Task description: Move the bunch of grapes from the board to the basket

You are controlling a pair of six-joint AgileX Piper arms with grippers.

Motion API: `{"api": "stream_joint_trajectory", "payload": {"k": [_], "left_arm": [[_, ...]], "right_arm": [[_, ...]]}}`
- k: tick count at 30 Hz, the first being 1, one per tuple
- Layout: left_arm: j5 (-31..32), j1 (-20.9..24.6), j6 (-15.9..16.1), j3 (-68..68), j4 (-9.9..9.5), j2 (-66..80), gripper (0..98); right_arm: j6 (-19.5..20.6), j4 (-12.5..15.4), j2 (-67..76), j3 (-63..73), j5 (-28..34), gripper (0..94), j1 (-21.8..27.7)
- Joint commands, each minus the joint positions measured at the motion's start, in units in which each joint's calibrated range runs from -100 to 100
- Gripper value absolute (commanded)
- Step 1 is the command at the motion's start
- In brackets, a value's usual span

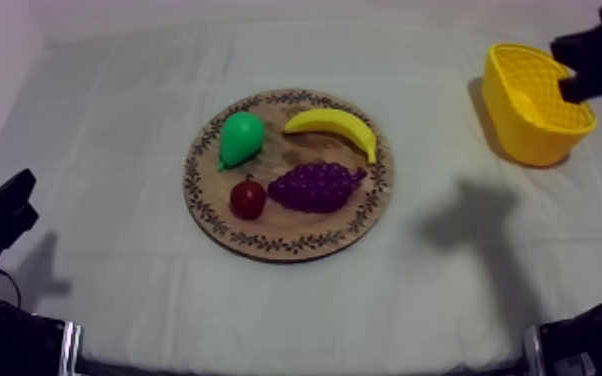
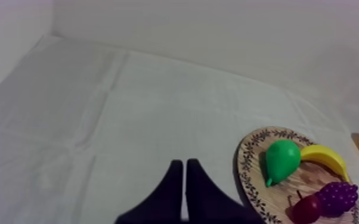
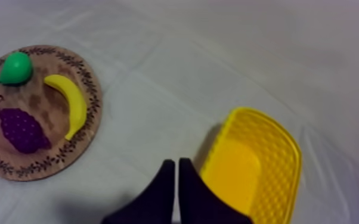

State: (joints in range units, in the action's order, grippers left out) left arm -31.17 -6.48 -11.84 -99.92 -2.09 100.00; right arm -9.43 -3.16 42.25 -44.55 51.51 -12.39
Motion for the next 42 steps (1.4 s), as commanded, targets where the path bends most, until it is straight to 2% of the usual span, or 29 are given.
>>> {"api": "stream_joint_trajectory", "payload": {"k": [1,11,20,28,42], "left_arm": [[0.0,0.0,0.0,0.0,-0.03,0.0,0.1],[0.0,0.0,0.0,0.0,-0.03,0.0,0.1],[0.0,0.0,0.0,0.0,-0.03,0.0,0.1],[0.0,0.0,0.0,0.0,-0.03,0.0,0.1],[0.0,0.0,0.0,0.0,-0.03,0.0,0.1]], "right_arm": [[-0.1,-0.1,-6.0,7.0,2.8,0.4,-2.9],[-4.0,1.9,-21.2,22.4,14.9,0.6,-9.2],[-7.5,4.0,-34.0,34.1,21.9,0.6,-12.5],[-10.9,5.4,-45.1,47.2,32.5,0.6,-14.4],[-11.3,5.9,-55.6,54.3,44.2,0.6,-19.0]]}}
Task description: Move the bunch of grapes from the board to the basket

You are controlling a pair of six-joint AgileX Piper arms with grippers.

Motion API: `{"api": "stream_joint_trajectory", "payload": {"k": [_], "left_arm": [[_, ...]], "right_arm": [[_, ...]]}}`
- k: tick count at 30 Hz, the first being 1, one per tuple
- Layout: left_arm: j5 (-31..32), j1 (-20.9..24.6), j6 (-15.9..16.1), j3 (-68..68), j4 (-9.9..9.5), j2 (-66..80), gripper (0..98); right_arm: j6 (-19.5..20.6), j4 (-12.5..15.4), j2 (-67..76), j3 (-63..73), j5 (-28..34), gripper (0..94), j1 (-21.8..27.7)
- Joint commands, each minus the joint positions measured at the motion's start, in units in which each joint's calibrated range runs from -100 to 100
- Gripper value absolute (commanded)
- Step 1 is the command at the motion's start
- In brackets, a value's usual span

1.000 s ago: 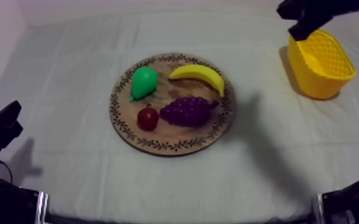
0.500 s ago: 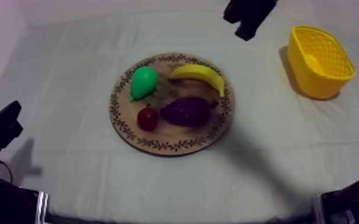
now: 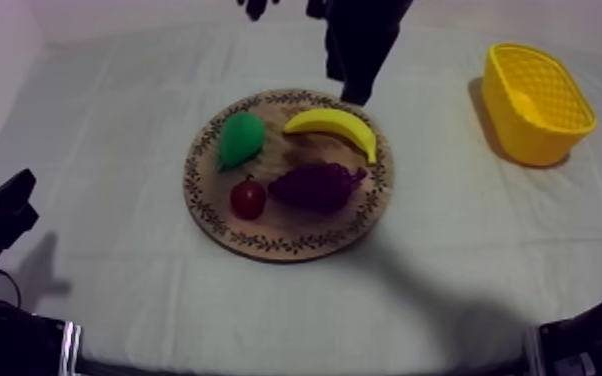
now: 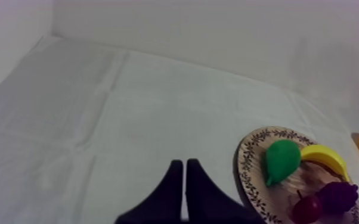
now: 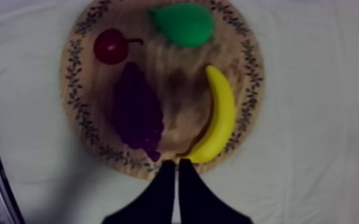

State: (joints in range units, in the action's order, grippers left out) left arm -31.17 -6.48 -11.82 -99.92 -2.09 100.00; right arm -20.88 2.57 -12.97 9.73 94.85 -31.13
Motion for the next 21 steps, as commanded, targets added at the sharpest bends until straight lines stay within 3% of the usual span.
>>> {"api": "stream_joint_trajectory", "payload": {"k": [1,7,12,21], "left_arm": [[0.0,0.0,0.0,0.0,-0.03,0.0,0.1],[0.0,0.0,0.0,0.0,-0.03,0.0,0.1],[0.0,0.0,0.0,0.0,-0.03,0.0,0.1],[0.0,0.0,0.0,0.0,-0.03,0.0,0.1]], "right_arm": [[0.3,0.2,-0.8,0.1,1.3,0.6,-0.6],[0.8,0.4,-2.3,0.0,2.0,0.8,-1.6],[1.0,0.5,-3.0,-0.1,1.7,7.6,-1.7],[0.9,0.9,-3.2,-1.2,-0.1,35.9,-1.2]]}}
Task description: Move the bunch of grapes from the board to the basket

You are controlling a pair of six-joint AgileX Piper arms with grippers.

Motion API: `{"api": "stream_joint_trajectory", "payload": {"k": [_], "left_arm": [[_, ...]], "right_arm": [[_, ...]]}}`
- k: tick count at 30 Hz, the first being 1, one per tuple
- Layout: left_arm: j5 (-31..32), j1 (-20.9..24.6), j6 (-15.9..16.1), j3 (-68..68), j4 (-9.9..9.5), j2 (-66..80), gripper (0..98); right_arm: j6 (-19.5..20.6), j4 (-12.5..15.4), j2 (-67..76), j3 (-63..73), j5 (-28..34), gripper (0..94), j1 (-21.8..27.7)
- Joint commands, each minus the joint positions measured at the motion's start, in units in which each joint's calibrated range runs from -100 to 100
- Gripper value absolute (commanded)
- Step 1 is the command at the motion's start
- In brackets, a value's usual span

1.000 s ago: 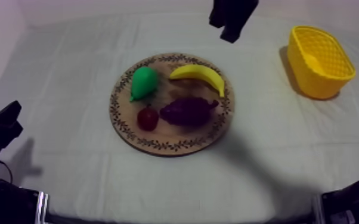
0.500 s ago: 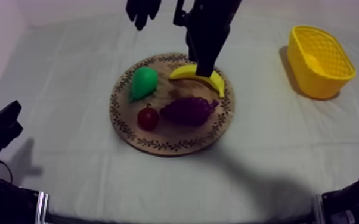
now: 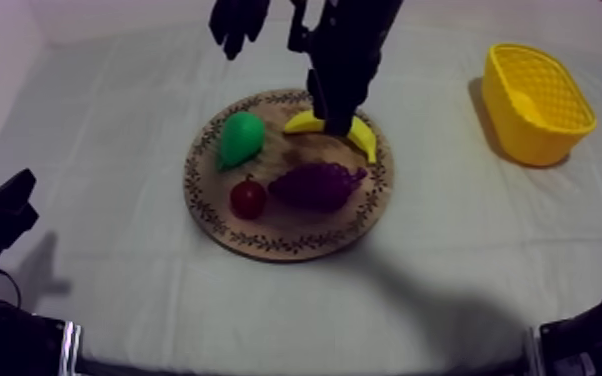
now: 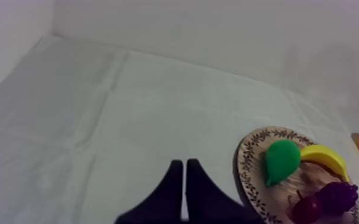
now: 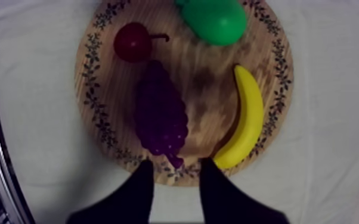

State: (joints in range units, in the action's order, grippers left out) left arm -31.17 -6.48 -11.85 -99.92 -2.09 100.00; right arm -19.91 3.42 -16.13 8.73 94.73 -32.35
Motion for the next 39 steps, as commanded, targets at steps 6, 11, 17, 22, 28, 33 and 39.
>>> {"api": "stream_joint_trajectory", "payload": {"k": [6,11,17,22,28,33,39], "left_arm": [[0.0,0.0,0.0,0.0,-0.03,0.0,0.1],[0.0,0.0,0.0,0.0,-0.03,0.0,0.1],[0.0,0.0,0.0,0.0,-0.03,0.0,0.1],[0.0,0.0,0.0,0.0,-0.03,0.0,0.1],[0.0,0.0,0.0,0.0,-0.03,0.0,0.1],[0.0,0.0,0.0,0.0,-0.03,0.0,0.1],[0.0,0.0,0.0,0.0,-0.03,0.0,0.1]], "right_arm": [[-0.9,0.2,-0.3,-1.6,-1.2,53.8,0.0],[-1.9,0.7,-1.3,-3.6,-3.5,62.1,-0.1],[-2.3,1.6,-3.2,-5.1,-5.9,64.5,-0.2],[-1.7,1.7,-5.2,-5.0,-7.5,64.2,0.0],[-1.7,1.8,-10.0,-4.9,-8.8,63.5,0.3],[-2.2,1.8,-13.5,-5.5,-10.3,62.9,0.4],[-3.2,2.0,-16.7,-6.2,-11.4,61.9,0.4]]}}
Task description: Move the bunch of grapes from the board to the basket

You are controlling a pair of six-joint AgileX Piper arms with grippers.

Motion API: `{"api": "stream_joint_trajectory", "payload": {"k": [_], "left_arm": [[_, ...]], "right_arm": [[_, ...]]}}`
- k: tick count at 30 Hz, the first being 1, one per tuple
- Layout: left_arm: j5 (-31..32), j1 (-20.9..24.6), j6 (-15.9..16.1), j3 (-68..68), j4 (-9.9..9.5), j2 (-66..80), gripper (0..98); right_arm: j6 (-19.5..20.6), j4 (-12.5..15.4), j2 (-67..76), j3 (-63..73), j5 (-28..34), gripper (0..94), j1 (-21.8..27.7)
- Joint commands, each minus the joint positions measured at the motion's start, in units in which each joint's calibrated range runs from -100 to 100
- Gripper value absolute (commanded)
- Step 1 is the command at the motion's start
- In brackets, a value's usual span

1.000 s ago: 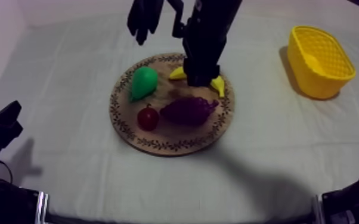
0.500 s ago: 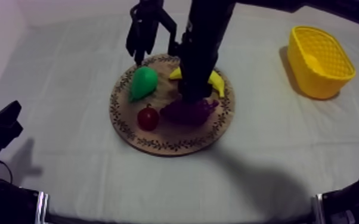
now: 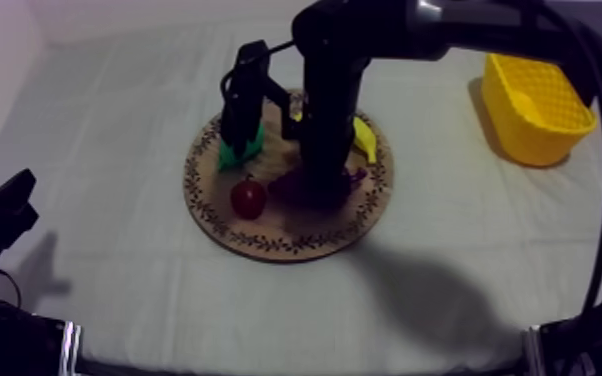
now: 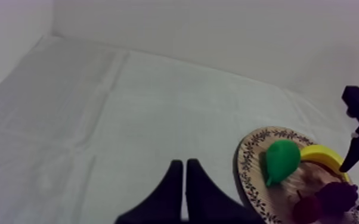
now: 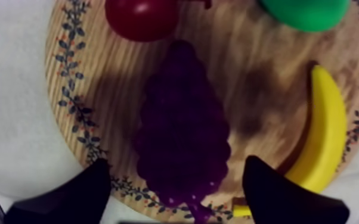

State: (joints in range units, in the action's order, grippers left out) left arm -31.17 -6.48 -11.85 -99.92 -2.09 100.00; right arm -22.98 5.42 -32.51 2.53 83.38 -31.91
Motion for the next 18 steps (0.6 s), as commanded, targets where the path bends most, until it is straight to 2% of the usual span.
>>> {"api": "stream_joint_trajectory", "payload": {"k": [1,13,18], "left_arm": [[0.0,0.0,0.0,0.0,-0.03,0.0,0.1],[0.0,0.0,0.0,0.0,-0.03,0.0,0.1],[0.0,0.0,0.0,0.0,-0.03,0.0,0.1]], "right_arm": [[-0.2,0.0,-0.8,0.0,-0.2,61.7,-0.1],[-0.4,-0.2,-6.0,0.5,-2.5,57.8,-0.4],[-0.1,-0.5,-7.1,1.5,-3.3,46.0,-0.1]]}}
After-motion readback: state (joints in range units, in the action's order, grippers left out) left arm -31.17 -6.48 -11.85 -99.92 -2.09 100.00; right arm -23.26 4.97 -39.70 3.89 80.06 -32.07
